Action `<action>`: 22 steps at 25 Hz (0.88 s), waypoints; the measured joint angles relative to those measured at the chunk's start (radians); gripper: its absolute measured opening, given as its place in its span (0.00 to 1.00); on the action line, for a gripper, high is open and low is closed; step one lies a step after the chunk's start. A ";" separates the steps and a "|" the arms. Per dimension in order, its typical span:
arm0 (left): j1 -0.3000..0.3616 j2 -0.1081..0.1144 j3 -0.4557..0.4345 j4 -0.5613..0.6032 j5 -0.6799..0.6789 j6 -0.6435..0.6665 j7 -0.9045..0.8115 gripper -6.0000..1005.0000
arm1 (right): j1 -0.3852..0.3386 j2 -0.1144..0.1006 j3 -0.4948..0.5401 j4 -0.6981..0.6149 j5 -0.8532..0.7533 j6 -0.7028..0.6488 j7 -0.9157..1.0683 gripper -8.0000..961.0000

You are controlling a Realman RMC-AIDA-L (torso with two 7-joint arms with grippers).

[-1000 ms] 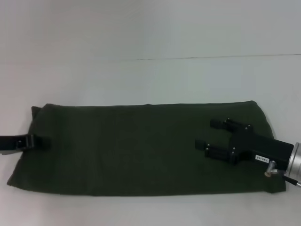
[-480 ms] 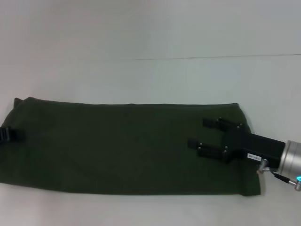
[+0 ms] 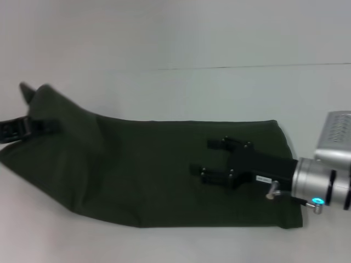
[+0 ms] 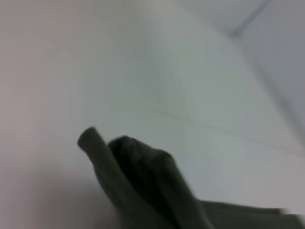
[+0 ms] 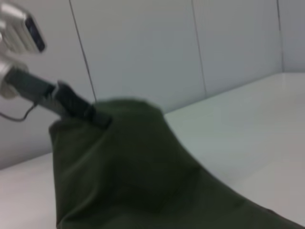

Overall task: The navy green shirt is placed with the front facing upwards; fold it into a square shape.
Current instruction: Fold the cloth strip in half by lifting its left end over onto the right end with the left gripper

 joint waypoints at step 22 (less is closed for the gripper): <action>-0.057 -0.058 0.304 -0.240 -0.491 -0.015 0.095 0.09 | 0.043 -0.003 0.012 0.109 0.005 0.154 -0.046 0.92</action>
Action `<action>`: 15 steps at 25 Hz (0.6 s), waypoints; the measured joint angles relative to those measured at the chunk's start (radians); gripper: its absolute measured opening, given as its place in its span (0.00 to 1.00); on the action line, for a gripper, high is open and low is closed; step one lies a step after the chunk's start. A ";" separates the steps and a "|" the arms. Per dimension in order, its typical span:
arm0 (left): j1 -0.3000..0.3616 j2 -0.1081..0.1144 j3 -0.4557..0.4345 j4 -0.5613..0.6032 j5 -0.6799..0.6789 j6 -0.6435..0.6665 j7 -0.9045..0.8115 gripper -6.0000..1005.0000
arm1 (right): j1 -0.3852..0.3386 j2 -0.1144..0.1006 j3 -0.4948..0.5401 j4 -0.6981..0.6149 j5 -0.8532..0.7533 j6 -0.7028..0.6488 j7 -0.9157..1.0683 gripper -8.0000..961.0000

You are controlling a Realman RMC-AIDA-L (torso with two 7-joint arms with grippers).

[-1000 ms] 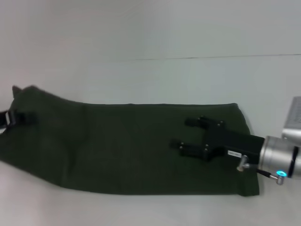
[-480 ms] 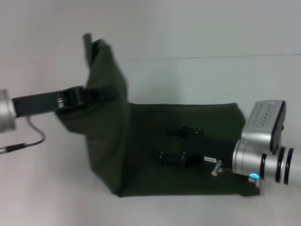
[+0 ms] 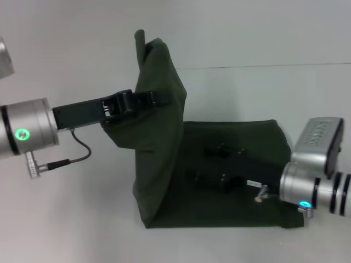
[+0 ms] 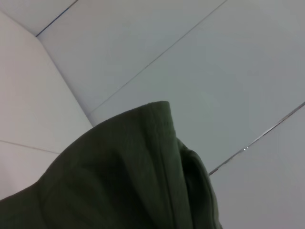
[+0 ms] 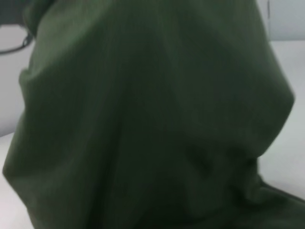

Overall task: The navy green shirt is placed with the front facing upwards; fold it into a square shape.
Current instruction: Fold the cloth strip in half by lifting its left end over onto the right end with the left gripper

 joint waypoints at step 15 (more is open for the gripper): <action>-0.004 0.003 0.029 -0.028 -0.040 -0.017 0.023 0.11 | 0.063 0.011 0.046 -0.004 0.026 0.087 0.010 0.92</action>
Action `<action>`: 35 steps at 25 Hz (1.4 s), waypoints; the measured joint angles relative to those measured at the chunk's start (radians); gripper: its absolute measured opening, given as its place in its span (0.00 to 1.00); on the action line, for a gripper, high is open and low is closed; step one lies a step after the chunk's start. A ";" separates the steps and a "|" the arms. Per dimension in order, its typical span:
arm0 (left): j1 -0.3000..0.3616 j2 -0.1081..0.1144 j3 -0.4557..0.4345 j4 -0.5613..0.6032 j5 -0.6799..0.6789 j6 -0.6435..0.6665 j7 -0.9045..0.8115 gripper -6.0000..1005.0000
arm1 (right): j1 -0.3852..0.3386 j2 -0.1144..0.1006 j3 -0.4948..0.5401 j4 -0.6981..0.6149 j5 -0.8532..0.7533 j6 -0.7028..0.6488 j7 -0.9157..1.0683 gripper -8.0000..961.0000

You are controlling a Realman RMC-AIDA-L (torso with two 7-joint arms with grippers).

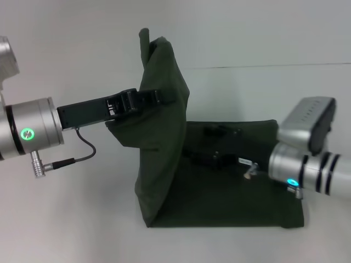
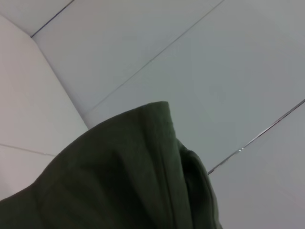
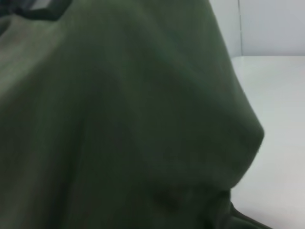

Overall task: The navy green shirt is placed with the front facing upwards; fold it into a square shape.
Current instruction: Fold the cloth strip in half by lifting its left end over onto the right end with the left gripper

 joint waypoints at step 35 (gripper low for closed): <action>0.002 0.000 0.000 -0.006 -0.015 0.022 0.051 0.17 | 0.096 -0.008 0.180 0.191 0.011 0.216 -0.245 0.92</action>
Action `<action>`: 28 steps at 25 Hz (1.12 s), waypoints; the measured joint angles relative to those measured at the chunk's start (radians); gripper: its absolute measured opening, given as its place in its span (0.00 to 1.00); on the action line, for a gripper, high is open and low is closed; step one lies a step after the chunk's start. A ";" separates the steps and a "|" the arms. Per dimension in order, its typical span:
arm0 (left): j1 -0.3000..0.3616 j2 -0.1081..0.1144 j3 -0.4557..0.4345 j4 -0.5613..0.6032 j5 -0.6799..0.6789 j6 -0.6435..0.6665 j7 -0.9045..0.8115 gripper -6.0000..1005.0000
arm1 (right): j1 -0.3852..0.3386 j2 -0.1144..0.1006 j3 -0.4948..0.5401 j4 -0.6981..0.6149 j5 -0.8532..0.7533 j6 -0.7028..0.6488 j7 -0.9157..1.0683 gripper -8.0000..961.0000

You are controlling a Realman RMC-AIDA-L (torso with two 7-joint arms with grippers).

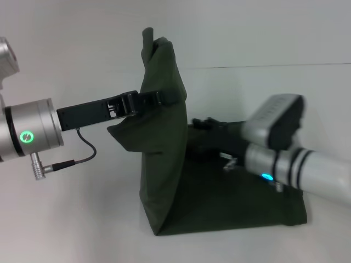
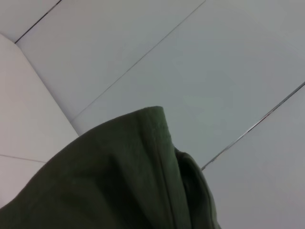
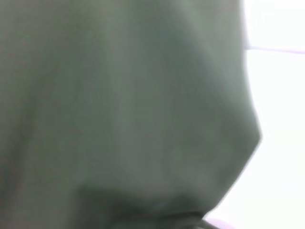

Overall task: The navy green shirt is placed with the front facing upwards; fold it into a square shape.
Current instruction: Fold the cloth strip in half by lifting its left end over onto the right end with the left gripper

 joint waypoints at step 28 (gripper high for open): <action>-0.108 -0.011 0.411 -0.253 -0.352 -0.365 0.171 0.21 | -0.528 -0.013 0.063 -0.458 0.093 -0.647 0.211 0.92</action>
